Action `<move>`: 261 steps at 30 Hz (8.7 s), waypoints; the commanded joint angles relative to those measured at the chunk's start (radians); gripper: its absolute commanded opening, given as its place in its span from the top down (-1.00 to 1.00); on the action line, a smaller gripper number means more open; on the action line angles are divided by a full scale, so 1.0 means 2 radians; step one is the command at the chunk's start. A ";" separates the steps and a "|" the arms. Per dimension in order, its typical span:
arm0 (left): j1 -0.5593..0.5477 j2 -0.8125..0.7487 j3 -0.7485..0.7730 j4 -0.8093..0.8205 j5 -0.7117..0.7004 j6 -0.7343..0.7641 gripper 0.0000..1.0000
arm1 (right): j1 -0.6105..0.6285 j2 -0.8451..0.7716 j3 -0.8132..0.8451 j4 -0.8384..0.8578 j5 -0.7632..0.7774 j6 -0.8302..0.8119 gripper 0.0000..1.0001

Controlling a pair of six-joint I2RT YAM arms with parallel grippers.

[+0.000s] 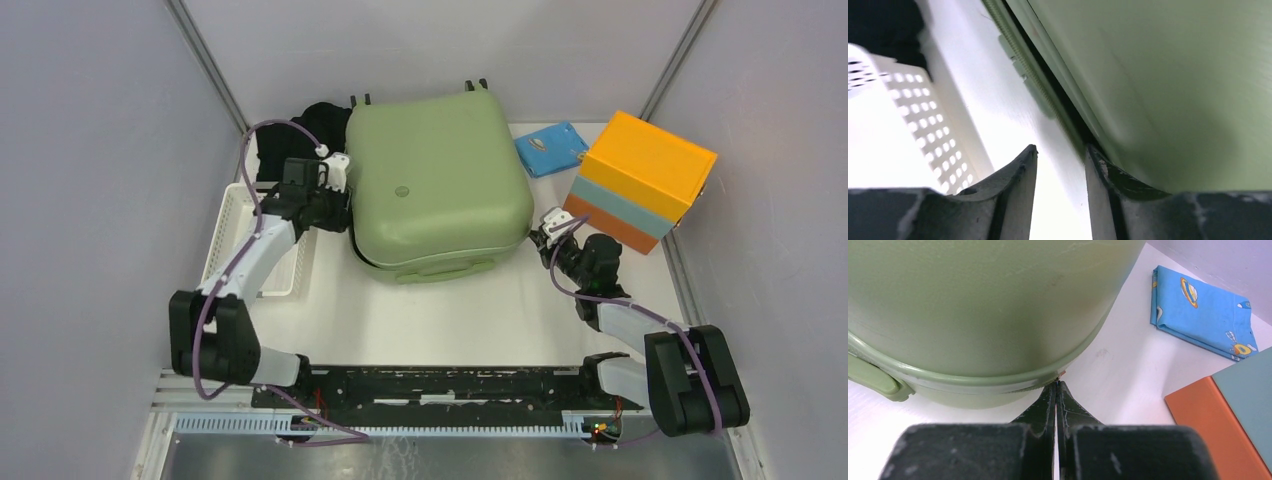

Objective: Open, take out, and arrange the luggage
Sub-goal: Unzip the luggage at the center of the board, then open the luggage at the center of the board.

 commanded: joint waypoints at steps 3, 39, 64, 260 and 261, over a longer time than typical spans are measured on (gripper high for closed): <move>0.020 -0.107 0.033 -0.051 -0.022 0.030 -0.17 | -0.007 0.003 0.012 0.018 -0.013 0.005 1.00; -0.475 -0.172 -0.084 0.067 -0.088 -0.011 -0.24 | -0.007 -0.020 -0.005 -0.001 -0.007 -0.004 1.00; -0.528 0.087 0.058 0.031 -0.298 0.013 -0.15 | -0.007 -0.022 -0.006 -0.004 -0.006 -0.008 1.00; 0.096 0.148 0.064 0.204 0.091 -0.448 0.96 | 0.411 -0.160 -0.015 -0.077 0.282 0.120 0.10; 0.096 0.150 0.063 0.202 0.089 -0.447 0.96 | 0.411 -0.160 -0.015 -0.076 0.282 0.120 0.10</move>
